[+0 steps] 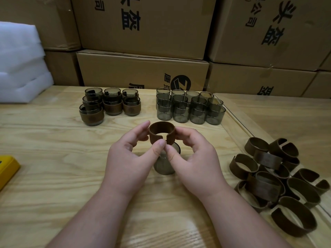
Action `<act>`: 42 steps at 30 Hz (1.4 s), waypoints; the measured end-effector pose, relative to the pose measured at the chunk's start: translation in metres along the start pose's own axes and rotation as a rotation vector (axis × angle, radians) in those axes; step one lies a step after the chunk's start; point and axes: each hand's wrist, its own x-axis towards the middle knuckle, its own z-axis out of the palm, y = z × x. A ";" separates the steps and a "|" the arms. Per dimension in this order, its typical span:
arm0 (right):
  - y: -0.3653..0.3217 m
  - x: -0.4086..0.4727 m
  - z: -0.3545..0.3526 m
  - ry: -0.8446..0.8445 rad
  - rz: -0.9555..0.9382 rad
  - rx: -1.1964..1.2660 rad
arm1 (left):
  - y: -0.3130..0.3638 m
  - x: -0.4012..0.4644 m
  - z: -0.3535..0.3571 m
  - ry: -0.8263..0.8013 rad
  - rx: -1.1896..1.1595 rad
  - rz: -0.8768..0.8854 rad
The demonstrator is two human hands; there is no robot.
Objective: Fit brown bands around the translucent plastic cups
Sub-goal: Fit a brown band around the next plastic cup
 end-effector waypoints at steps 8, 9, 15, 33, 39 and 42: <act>0.000 -0.001 0.000 -0.024 0.031 0.040 | 0.004 0.000 0.000 0.034 -0.030 0.001; -0.001 -0.001 0.000 -0.027 0.032 0.038 | 0.004 0.000 0.000 0.034 -0.028 -0.002; -0.003 -0.002 0.001 -0.049 0.076 0.018 | 0.006 0.001 0.001 0.044 -0.027 -0.014; -0.009 -0.003 -0.005 -0.043 0.084 -0.095 | 0.010 -0.001 -0.003 0.039 0.008 -0.023; -0.022 -0.008 -0.009 -0.016 0.090 -0.230 | 0.011 -0.003 -0.005 -0.011 0.053 -0.005; -0.026 -0.011 -0.007 0.021 0.158 -0.299 | 0.015 -0.006 -0.003 -0.014 0.076 0.012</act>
